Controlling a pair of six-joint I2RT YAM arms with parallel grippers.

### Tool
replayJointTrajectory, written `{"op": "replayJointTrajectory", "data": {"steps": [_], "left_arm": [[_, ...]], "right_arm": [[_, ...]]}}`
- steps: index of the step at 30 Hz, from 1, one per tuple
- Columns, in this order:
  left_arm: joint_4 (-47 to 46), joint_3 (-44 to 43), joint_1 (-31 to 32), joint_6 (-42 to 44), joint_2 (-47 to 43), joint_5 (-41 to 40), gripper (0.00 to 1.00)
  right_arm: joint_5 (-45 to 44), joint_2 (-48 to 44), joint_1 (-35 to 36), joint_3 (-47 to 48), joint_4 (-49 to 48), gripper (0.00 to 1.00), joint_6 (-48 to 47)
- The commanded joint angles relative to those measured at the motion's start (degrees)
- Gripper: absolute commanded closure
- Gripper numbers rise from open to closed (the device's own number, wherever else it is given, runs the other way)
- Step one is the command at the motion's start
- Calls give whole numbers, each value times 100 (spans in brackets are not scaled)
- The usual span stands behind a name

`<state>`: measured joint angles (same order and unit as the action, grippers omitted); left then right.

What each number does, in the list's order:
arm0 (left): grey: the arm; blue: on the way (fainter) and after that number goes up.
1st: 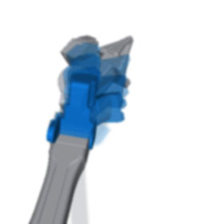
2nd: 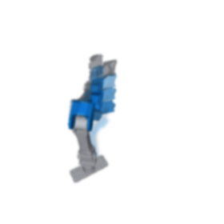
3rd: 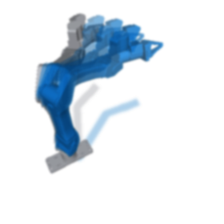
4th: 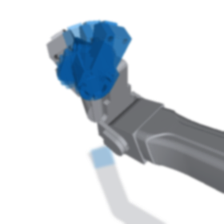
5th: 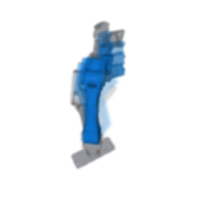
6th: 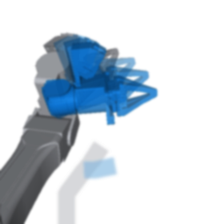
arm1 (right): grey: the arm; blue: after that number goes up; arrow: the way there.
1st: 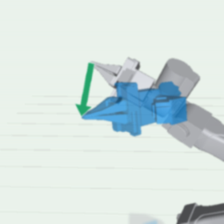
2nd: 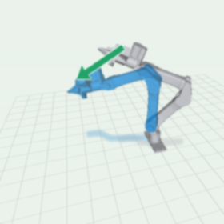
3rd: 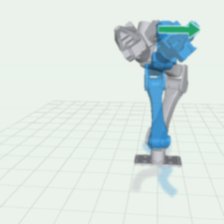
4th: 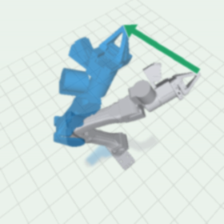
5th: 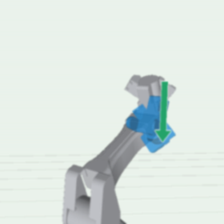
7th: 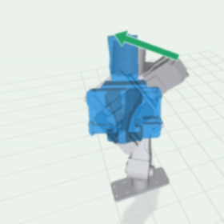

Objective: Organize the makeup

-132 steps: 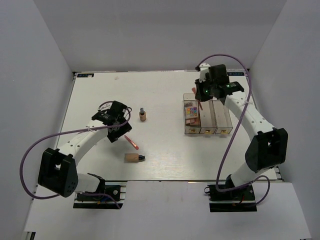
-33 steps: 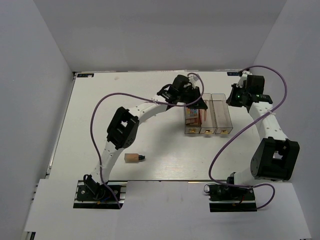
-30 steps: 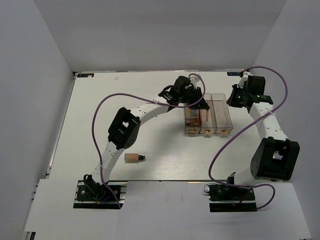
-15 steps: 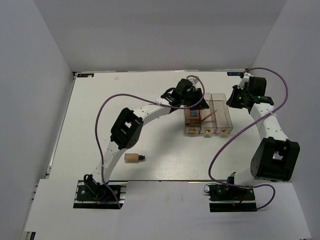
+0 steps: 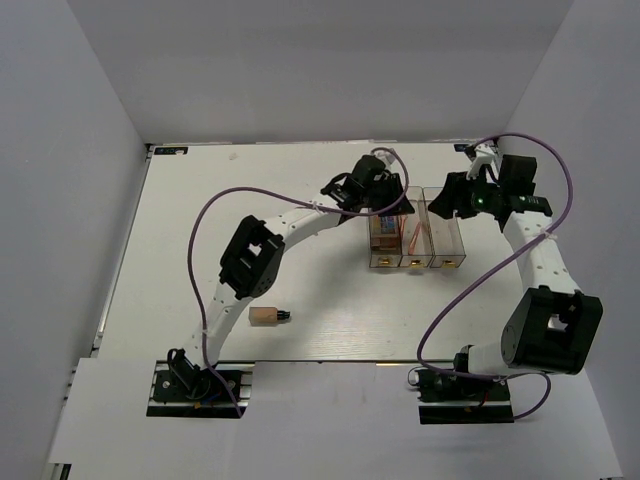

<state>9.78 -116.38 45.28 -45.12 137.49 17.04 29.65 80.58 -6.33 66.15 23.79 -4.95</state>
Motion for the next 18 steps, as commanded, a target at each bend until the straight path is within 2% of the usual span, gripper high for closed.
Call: {"op": "replayJointTrajectory", "data": {"steps": [1,2,3,5,7,8,9,10,11,12,13,15,16,18], "left_arm": [[-266,-202,-71,267,-1231,-201,67],[-66,-166,-72,337,-1381,-253,76],[58,-105,-72,538,-1548,-393,80],[565,270,-124,793,-2172,-587,86],[857,745,-185,1215,-2994,-850,86],[1155,1392,-186,1286,-3313,-1025,81],[1314,1755,-186,1295,-3656,-1514,76],[1481,2142,-255,1243,-4381,-1850,68],[1787,2937,-317,1060,-4763,-2114,58],[1947,3311,-318,936,-5132,-2404,38],[2297,3662,-379,648,-5884,-2920,32],[2920,4548,-450,374,-6530,-3511,21],[2924,4797,-450,225,-6855,-3619,20],[3468,5420,-502,-311,-7708,-3769,17]], "right_arm": [[2085,-156,17,29,283,36,-1287],[2672,-78,52,90,475,34,-1568],[2913,-16,87,143,617,32,-1997],[3274,133,219,249,942,28,-2412],[3319,317,429,416,1249,24,-2957],[3232,371,509,495,1338,23,-3133],[3136,423,875,643,1391,22,-3335],[3048,537,1018,688,1409,22,-3380],[2838,590,1133,741,1365,22,-3390],[2731,634,1482,776,1278,21,-3372],[2461,731,1581,803,981,21,-3216],[1794,958,2044,855,498,20,-2803],[1790,1099,2170,925,495,20,-2740],[1168,1363,2538,1136,346,20,-2582]]}}
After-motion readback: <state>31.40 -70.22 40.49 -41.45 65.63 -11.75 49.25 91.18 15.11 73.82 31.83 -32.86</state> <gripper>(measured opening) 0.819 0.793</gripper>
